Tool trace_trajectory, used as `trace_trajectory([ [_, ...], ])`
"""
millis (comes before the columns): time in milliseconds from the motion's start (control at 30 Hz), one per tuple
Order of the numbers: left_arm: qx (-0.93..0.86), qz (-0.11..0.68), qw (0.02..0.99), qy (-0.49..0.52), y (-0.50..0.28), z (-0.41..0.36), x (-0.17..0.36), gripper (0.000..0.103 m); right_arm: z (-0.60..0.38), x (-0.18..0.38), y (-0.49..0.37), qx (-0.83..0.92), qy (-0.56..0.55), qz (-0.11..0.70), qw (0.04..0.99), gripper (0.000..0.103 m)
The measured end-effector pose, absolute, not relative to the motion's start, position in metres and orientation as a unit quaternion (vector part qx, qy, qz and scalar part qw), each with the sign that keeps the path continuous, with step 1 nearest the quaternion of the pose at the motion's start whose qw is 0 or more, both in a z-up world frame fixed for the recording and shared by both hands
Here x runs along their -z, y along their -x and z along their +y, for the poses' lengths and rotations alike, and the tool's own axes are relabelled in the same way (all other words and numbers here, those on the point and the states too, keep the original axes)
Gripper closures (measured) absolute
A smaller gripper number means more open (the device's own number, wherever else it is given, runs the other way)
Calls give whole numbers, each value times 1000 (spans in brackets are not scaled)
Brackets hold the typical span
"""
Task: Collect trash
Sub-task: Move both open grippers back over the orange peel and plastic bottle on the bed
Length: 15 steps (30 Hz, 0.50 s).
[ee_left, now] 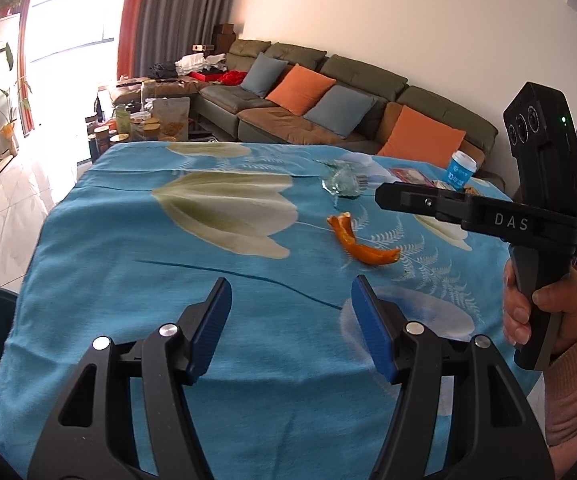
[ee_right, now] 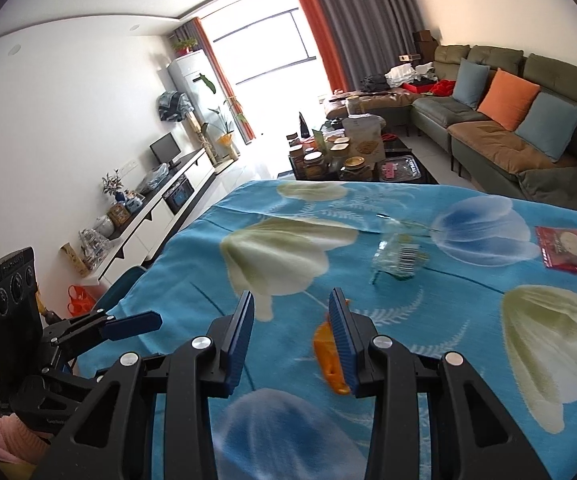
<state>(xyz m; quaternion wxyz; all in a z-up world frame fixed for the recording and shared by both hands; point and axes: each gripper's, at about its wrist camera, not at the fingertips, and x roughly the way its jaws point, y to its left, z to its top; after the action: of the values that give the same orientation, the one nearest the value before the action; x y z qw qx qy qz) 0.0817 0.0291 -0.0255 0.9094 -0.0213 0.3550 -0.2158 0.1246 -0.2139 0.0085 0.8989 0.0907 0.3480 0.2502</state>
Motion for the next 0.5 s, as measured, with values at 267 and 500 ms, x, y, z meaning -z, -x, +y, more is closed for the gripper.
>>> trace_trajectory([
  [267,237,371,898,13,-97,3,33,41,-237,-1,-130,-228,-104,348,903,66],
  [500,267,391,881,6,-120,-29,38,46,-259,6,-140,-211,-120,352,904,66],
])
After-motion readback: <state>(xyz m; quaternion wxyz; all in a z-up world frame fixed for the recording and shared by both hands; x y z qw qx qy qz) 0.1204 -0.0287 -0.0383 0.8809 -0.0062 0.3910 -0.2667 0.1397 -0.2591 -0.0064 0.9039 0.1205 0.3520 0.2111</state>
